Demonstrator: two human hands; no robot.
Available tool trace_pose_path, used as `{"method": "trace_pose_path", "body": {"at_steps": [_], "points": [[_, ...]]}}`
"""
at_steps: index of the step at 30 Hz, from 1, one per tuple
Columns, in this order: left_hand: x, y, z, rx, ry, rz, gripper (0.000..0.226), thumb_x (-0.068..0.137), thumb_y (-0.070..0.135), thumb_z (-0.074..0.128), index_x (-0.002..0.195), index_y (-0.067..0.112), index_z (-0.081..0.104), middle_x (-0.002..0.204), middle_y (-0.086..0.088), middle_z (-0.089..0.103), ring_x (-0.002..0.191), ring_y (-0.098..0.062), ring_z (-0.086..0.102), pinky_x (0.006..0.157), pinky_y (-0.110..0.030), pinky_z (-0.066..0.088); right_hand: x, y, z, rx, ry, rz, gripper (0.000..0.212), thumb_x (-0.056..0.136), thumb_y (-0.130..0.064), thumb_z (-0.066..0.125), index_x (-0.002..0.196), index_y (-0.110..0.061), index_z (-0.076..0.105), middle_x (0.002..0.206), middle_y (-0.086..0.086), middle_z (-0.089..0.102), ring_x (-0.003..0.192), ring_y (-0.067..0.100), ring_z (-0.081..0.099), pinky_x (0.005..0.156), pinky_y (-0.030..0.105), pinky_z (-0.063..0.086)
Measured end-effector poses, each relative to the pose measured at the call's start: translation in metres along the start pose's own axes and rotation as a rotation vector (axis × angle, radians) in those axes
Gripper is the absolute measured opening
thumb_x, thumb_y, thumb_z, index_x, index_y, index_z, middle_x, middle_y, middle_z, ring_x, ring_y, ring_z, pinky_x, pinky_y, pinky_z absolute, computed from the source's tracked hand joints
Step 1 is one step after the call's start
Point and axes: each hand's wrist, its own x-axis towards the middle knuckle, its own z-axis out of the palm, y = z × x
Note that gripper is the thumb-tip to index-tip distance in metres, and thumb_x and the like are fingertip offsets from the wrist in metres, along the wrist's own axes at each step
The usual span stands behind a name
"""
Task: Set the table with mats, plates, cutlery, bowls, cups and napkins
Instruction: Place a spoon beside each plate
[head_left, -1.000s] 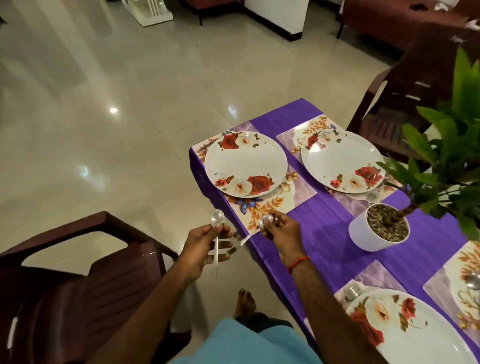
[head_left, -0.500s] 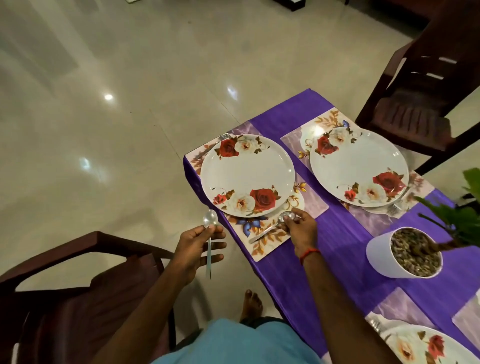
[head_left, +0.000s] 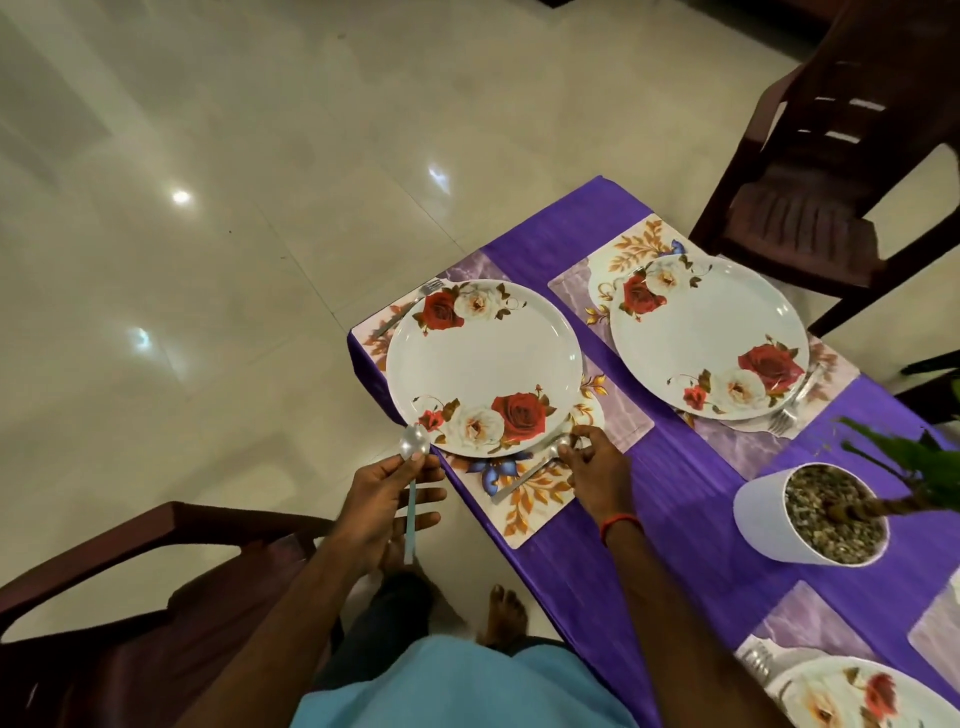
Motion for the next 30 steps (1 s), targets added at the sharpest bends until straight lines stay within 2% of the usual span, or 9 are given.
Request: {"method": "trace_pose_path", "body": {"at_steps": [4, 7, 11, 14, 16, 20, 24, 27, 30], "points": [[0.018, 0.011, -0.005, 0.028, -0.062, 0.005, 0.033, 0.101, 0.036, 0.060, 0.112, 0.009, 0.074, 0.105, -0.011, 0.077, 0.098, -0.033, 0.075, 0.082, -0.049, 0.062, 0.001, 0.000, -0.002, -0.026, -0.040, 0.013, 0.028, 0.096, -0.025, 0.068, 0.124, -0.022, 0.062, 0.107, 0.006, 0.072, 0.092, 0.019, 0.072, 0.060, 0.026, 0.059], [0.036, 0.026, -0.010, 0.036, -0.111, 0.012, 0.033, 0.099, 0.037, 0.062, 0.111, 0.009, 0.076, 0.106, -0.013, 0.077, 0.099, -0.035, 0.075, 0.082, -0.050, 0.062, 0.000, -0.002, -0.009, -0.082, -0.046, 0.012, 0.038, 0.098, -0.030, 0.066, 0.133, -0.022, 0.056, 0.109, 0.006, 0.070, 0.098, 0.023, 0.068, 0.065, 0.026, 0.050], [0.061, 0.059, -0.023, 0.042, -0.172, 0.041, 0.027, 0.102, 0.030, 0.060, 0.112, 0.009, 0.075, 0.107, -0.012, 0.078, 0.099, -0.032, 0.076, 0.086, -0.052, 0.061, -0.001, -0.032, -0.014, -0.054, 0.102, 0.019, 0.036, 0.101, -0.025, 0.059, 0.136, -0.017, 0.055, 0.093, -0.004, 0.065, 0.079, 0.003, 0.060, 0.062, 0.019, 0.046], [0.079, 0.082, -0.040, 0.043, -0.203, 0.051, 0.020, 0.104, 0.017, 0.058, 0.113, 0.007, 0.073, 0.107, -0.012, 0.078, 0.096, -0.032, 0.076, 0.086, -0.052, 0.061, 0.012, -0.077, 0.000, 0.001, 0.180, -0.064, 0.029, 0.099, -0.026, 0.063, 0.127, -0.018, 0.061, 0.090, 0.000, 0.071, 0.078, 0.012, 0.065, 0.069, 0.032, 0.056], [0.088, 0.092, -0.051, 0.048, -0.214, 0.053, 0.020, 0.103, 0.012, 0.057, 0.114, 0.008, 0.073, 0.108, -0.012, 0.078, 0.097, -0.033, 0.076, 0.084, -0.051, 0.061, 0.021, -0.110, 0.016, 0.040, 0.182, -0.132, 0.024, 0.097, -0.024, 0.065, 0.121, -0.017, 0.066, 0.081, 0.001, 0.070, 0.077, 0.012, 0.066, 0.073, 0.032, 0.057], [0.102, 0.104, -0.074, 0.069, -0.242, 0.078, 0.020, 0.103, 0.010, 0.057, 0.115, 0.008, 0.073, 0.108, -0.012, 0.077, 0.090, -0.028, 0.075, 0.079, -0.048, 0.062, 0.032, -0.181, 0.066, 0.106, 0.025, -0.271, 0.018, 0.096, -0.026, 0.068, 0.114, -0.025, 0.069, 0.077, -0.001, 0.069, 0.072, 0.013, 0.067, 0.071, 0.029, 0.057], [0.117, 0.124, -0.109, 0.054, -0.254, 0.108, 0.019, 0.103, 0.010, 0.059, 0.113, 0.008, 0.075, 0.106, -0.012, 0.078, 0.087, -0.025, 0.074, 0.083, -0.054, 0.062, 0.030, -0.253, 0.141, 0.212, -0.233, -0.213, 0.011, 0.094, -0.027, 0.071, 0.105, -0.030, 0.071, 0.086, -0.005, 0.070, 0.077, 0.005, 0.067, 0.072, 0.027, 0.055], [0.125, 0.131, -0.131, 0.032, -0.256, 0.127, 0.019, 0.103, 0.012, 0.060, 0.113, 0.008, 0.075, 0.106, -0.016, 0.077, 0.091, -0.028, 0.074, 0.081, -0.053, 0.063, 0.021, -0.283, 0.181, 0.349, -0.392, -0.142, 0.016, 0.095, -0.030, 0.069, 0.104, -0.017, 0.073, 0.089, 0.004, 0.076, 0.078, 0.014, 0.071, 0.070, 0.030, 0.057], [0.131, 0.136, -0.157, 0.005, -0.244, 0.135, 0.019, 0.103, 0.013, 0.059, 0.113, 0.008, 0.075, 0.107, -0.017, 0.076, 0.100, -0.037, 0.073, 0.077, -0.047, 0.063, 0.017, -0.300, 0.207, 0.399, -0.440, -0.119, 0.020, 0.095, -0.026, 0.069, 0.105, -0.009, 0.073, 0.090, 0.008, 0.077, 0.076, 0.017, 0.071, 0.068, 0.030, 0.058]]}}
